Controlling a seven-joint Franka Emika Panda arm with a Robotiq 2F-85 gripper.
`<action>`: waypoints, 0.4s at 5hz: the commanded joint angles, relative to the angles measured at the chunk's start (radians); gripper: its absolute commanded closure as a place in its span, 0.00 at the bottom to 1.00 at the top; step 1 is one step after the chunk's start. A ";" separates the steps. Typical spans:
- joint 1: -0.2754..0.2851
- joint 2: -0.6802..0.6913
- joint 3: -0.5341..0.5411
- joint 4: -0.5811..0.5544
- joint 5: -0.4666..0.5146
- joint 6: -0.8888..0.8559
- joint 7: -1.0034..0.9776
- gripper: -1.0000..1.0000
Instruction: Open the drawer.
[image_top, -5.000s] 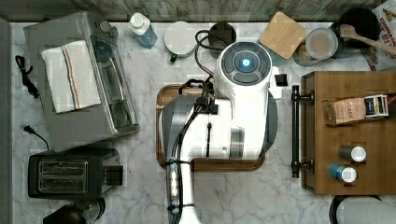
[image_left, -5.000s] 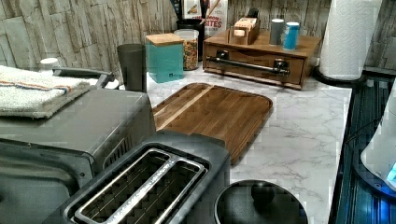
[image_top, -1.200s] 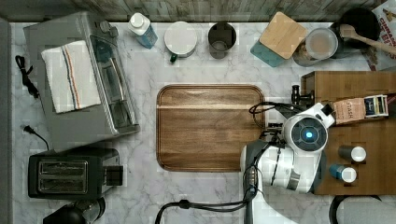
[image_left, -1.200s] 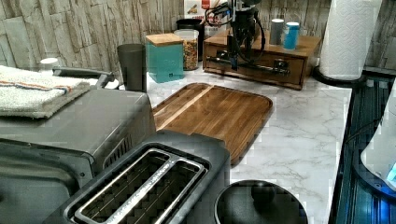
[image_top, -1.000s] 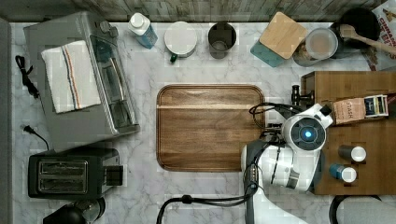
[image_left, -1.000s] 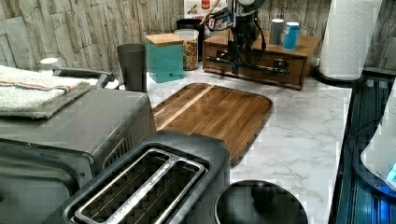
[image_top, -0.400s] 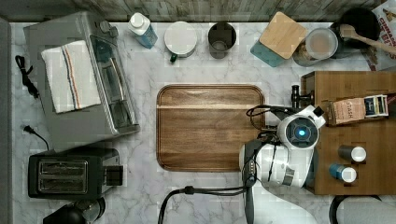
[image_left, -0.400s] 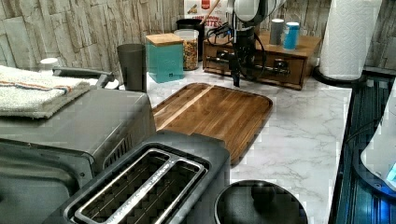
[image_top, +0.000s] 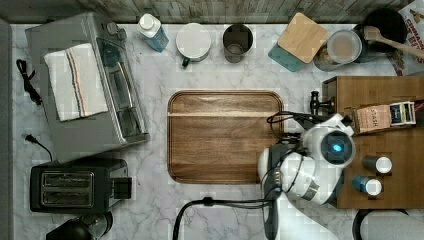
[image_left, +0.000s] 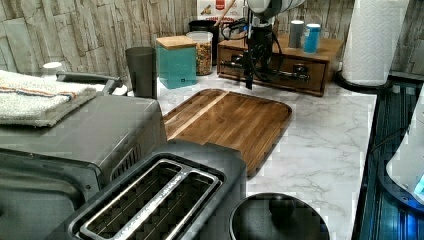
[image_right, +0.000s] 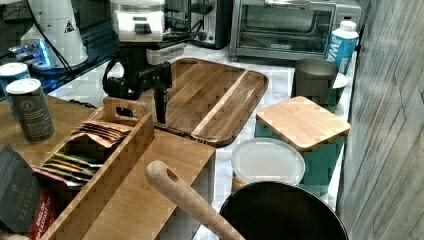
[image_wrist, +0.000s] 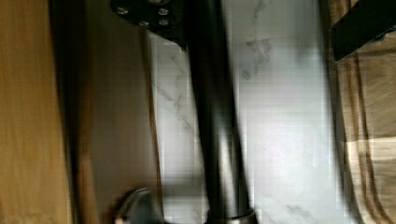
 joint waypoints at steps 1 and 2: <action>0.044 -0.017 0.183 -0.060 0.178 0.102 -0.098 0.00; 0.132 -0.043 0.194 -0.058 0.171 0.002 0.043 0.00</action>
